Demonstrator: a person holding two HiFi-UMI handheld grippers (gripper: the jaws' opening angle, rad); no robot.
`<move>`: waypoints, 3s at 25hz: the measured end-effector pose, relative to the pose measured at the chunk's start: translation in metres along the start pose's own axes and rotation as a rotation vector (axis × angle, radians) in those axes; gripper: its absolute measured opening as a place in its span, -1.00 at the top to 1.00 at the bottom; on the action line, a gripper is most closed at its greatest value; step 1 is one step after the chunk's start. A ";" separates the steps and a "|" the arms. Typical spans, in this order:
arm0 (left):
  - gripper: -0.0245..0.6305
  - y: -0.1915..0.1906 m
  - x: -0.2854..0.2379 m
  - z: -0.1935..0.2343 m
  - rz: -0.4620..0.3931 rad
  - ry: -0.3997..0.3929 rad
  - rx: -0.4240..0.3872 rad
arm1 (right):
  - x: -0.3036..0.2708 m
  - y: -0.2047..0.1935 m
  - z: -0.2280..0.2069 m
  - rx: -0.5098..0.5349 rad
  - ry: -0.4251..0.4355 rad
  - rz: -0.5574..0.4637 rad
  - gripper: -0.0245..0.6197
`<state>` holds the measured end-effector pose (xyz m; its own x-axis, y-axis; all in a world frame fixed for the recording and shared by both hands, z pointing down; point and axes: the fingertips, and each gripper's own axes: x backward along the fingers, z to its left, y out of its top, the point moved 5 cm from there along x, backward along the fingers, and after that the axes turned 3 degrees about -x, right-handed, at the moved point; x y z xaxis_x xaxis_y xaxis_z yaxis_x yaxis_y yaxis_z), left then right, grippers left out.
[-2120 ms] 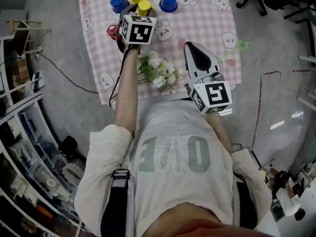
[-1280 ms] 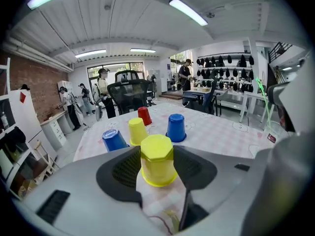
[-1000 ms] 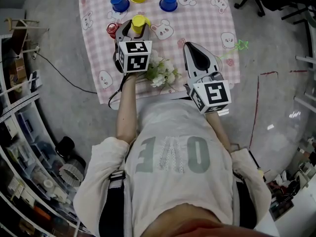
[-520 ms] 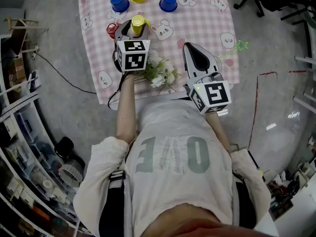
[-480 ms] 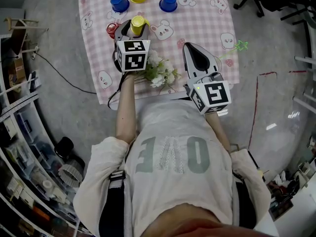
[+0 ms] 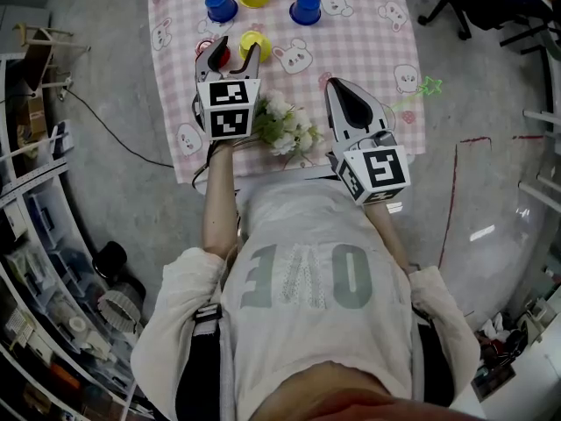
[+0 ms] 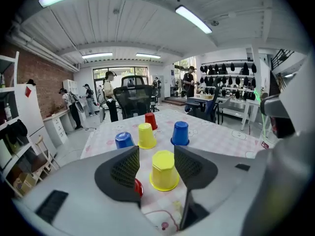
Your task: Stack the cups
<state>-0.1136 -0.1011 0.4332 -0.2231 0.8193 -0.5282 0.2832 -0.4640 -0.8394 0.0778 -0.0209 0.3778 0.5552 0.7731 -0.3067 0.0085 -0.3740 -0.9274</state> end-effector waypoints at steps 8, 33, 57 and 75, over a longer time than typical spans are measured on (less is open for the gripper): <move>0.24 0.044 0.039 0.043 -0.127 0.053 -0.016 | 0.000 0.001 0.008 0.011 0.030 -0.002 0.83; 0.24 0.060 -0.059 0.102 0.014 -0.111 -0.042 | -0.015 -0.002 0.016 0.019 0.061 0.039 0.83; 0.25 0.017 -0.110 0.111 0.175 -0.160 -0.004 | -0.021 -0.006 0.013 0.025 0.061 0.069 0.83; 0.26 0.100 -0.041 0.033 -0.024 -0.267 -0.138 | -0.016 0.000 0.016 0.007 0.063 0.047 0.83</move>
<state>-0.1073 -0.1922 0.3667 -0.4637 0.7034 -0.5388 0.3945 -0.3805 -0.8364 0.0555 -0.0256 0.3791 0.6063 0.7205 -0.3364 -0.0248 -0.4057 -0.9137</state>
